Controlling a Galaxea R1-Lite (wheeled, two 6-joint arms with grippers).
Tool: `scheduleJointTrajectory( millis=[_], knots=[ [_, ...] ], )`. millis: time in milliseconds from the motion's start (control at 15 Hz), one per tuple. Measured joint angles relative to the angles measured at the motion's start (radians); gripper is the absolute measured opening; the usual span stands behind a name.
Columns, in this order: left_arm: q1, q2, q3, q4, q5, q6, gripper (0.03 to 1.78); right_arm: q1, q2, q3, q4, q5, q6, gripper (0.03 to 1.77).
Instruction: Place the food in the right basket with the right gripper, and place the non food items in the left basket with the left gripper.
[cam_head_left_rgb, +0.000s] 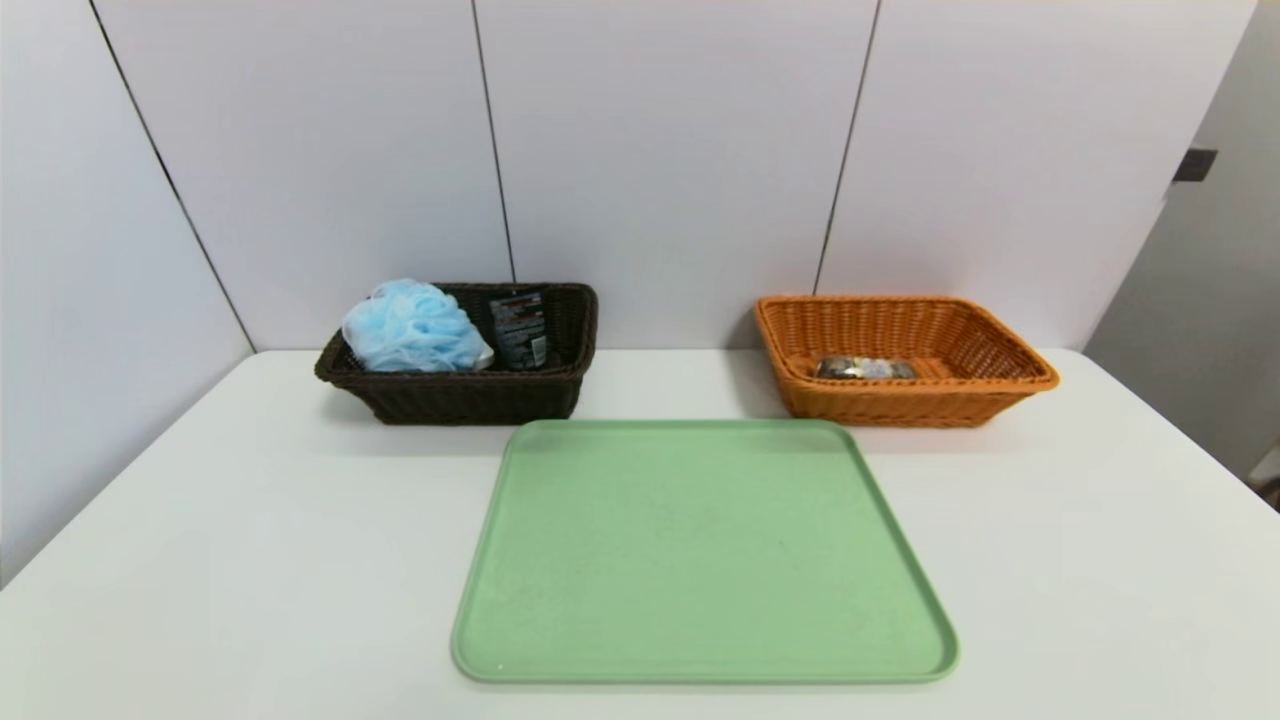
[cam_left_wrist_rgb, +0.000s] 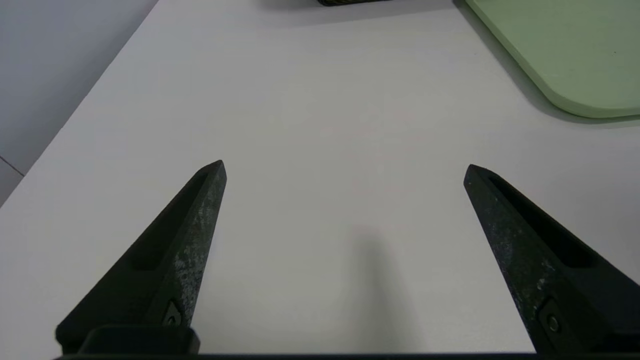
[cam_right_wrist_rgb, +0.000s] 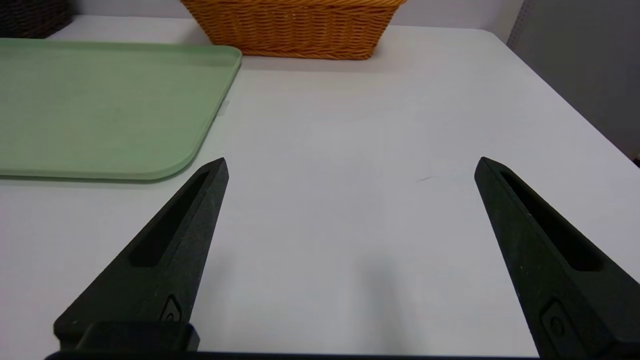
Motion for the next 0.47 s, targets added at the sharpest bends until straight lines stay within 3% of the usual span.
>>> scheduleJointTrajectory(
  millis=[467],
  knots=[
    [0.000,0.000,0.000,0.001,0.001,-0.002,1.69,0.000,0.000,-0.001,-0.005,-0.005,0.033,1.70]
  ],
)
